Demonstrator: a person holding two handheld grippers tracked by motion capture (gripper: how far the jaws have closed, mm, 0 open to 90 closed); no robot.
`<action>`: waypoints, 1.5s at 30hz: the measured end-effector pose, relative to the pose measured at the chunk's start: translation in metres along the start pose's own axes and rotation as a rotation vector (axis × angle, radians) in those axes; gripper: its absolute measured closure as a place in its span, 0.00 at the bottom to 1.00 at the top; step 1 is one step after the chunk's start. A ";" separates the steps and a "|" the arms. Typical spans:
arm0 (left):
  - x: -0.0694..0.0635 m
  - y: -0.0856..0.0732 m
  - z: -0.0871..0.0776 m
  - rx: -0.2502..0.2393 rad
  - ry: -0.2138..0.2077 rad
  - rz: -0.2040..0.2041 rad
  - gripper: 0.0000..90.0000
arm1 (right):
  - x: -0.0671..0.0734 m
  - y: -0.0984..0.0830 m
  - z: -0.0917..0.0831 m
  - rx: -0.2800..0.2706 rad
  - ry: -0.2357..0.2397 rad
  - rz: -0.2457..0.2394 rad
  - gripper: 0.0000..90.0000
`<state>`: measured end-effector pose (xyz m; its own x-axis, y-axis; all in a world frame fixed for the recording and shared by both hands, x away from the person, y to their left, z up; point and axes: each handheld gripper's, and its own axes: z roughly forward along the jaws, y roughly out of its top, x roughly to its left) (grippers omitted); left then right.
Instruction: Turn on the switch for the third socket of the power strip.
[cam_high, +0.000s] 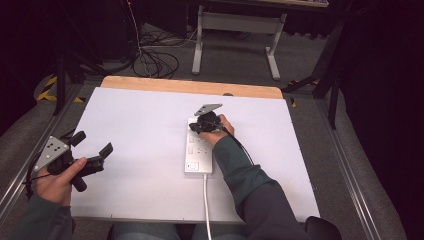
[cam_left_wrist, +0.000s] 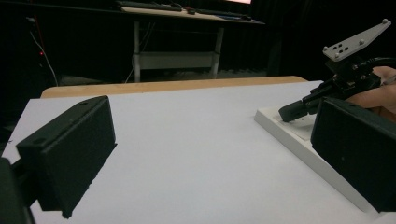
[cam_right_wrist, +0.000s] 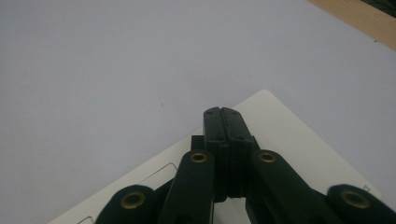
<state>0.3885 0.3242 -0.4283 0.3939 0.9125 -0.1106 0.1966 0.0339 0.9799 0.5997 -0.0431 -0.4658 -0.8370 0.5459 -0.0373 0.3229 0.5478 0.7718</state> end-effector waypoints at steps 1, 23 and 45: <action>0.000 0.000 0.000 0.000 0.001 -0.002 0.00 | 0.000 0.000 0.000 0.001 -0.001 -0.001 1.00; 0.000 -0.001 0.002 0.007 0.003 -0.006 0.00 | 0.006 -0.003 -0.001 0.003 -0.039 -0.009 1.00; 0.000 -0.001 0.001 0.004 -0.001 -0.015 0.00 | 0.008 -0.003 -0.001 0.010 -0.049 -0.009 1.00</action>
<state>0.3892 0.3237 -0.4298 0.3920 0.9113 -0.1259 0.2058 0.0465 0.9775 0.5913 -0.0411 -0.4675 -0.8172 0.5714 -0.0755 0.3200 0.5588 0.7651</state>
